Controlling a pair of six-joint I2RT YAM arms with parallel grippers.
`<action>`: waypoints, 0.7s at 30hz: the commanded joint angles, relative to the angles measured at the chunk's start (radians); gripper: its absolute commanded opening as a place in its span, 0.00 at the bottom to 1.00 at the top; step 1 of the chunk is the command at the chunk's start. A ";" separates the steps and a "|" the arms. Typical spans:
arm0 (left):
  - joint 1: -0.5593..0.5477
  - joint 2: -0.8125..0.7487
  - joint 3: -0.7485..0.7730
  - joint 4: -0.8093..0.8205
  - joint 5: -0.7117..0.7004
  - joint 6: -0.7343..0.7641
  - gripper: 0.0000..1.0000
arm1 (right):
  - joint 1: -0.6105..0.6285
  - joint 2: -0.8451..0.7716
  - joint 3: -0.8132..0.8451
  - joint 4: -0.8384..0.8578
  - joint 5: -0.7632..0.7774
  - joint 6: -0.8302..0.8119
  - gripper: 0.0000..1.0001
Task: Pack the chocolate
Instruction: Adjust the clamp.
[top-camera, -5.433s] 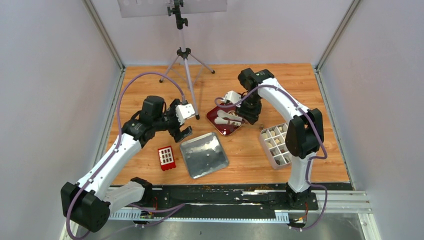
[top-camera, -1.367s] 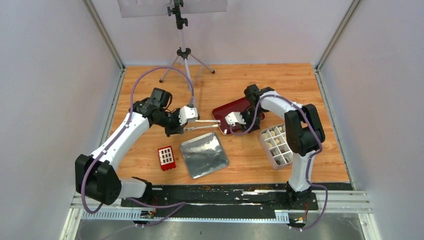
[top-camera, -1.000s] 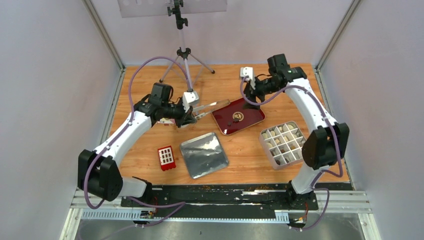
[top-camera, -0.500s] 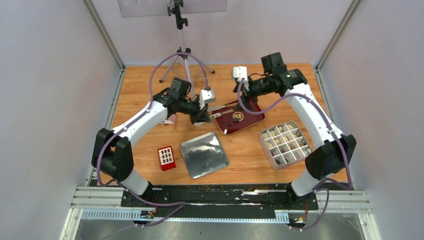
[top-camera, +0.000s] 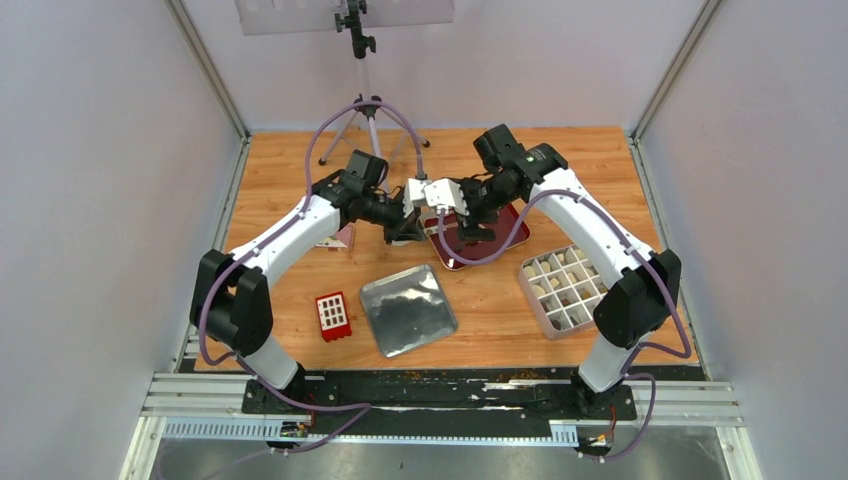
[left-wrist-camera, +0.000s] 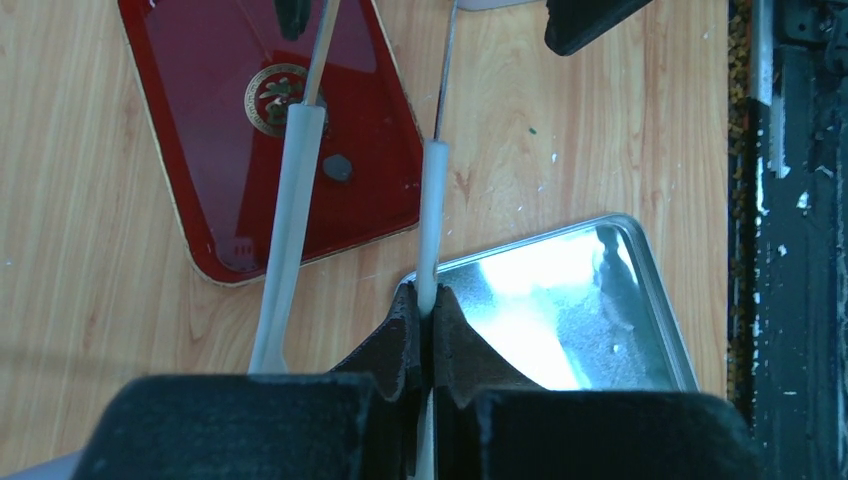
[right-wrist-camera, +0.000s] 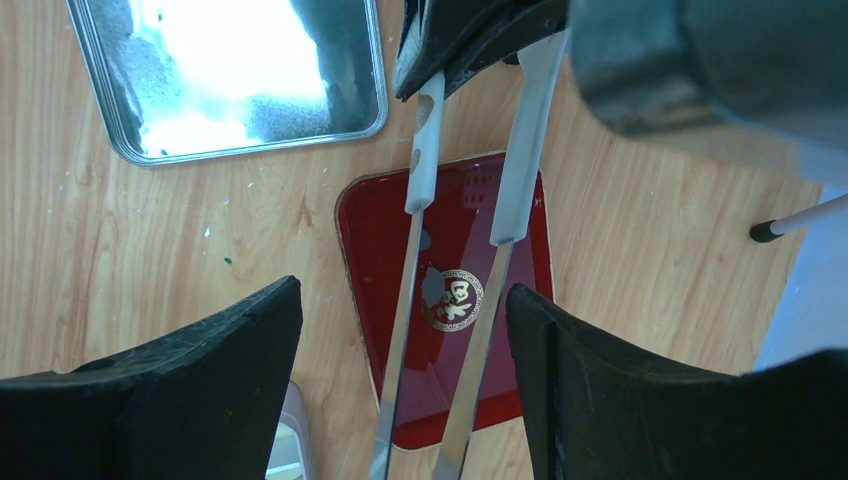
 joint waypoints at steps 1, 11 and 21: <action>-0.013 -0.005 0.048 -0.007 0.021 0.042 0.00 | 0.015 0.028 0.018 0.034 0.068 -0.009 0.74; -0.006 0.001 0.042 0.135 0.038 -0.129 0.00 | 0.014 0.121 0.054 -0.001 0.103 0.113 0.57; 0.014 -0.014 -0.029 0.238 0.097 -0.250 0.00 | -0.080 0.103 0.076 -0.060 -0.095 0.161 0.66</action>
